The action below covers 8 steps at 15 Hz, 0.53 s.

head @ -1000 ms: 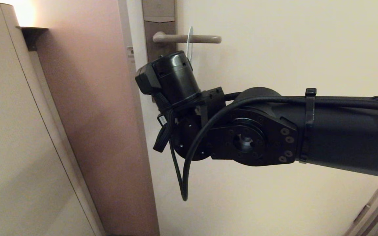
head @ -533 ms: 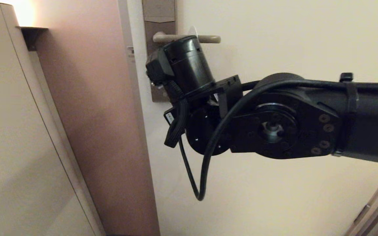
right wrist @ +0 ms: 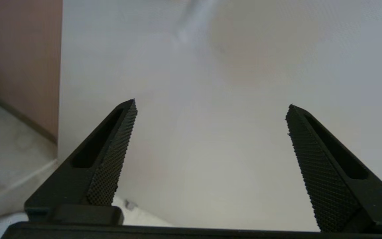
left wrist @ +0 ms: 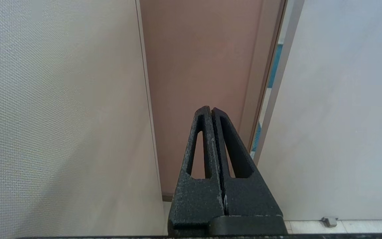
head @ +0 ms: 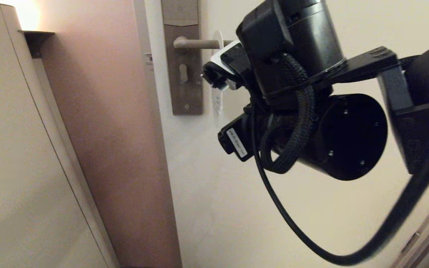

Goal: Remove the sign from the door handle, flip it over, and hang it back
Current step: Hang the sign back with the other side facing out

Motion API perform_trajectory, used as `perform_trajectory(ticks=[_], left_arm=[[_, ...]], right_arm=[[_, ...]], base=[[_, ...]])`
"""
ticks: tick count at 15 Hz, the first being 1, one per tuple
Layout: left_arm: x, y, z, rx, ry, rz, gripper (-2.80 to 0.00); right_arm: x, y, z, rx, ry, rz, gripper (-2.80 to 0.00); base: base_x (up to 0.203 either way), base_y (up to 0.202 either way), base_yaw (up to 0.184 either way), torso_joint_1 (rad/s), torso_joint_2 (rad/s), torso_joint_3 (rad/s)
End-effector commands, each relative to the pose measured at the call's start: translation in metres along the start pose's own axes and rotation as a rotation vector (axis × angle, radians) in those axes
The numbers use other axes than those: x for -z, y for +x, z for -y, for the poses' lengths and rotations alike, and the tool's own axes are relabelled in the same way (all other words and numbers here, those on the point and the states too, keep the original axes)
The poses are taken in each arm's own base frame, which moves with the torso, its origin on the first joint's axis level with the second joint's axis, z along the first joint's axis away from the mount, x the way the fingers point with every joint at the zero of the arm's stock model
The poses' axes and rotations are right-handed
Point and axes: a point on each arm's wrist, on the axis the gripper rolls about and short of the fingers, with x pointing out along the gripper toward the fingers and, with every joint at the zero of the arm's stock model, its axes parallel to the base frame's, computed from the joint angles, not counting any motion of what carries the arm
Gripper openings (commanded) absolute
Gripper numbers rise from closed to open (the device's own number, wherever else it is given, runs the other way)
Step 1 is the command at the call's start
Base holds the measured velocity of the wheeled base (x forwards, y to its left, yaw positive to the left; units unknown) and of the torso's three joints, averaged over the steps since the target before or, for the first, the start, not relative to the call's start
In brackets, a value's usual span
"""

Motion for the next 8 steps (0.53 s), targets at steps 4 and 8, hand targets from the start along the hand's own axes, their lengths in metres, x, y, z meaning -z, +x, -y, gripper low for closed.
perform_trajectory(ticks=[4, 8], left_arm=[[0.0004, 0.0002, 0.0, -0.001, 0.0, -0.003, -2.8], [-0.0002, 0.0, 0.0, -0.001, 0.0, 0.0, -2.8]], right_arm=[[0.0017, -0.018, 0.0153, 0.005, 0.031, 0.021, 0.0], [0.0018, -0.0156, 0.0132, 0.004, 0.029, 0.019, 0.0]], base=[[0.0, 0.0, 0.0, 0.0, 0.0, 0.0], [0.0, 0.0, 0.0, 0.0, 0.0, 0.0]])
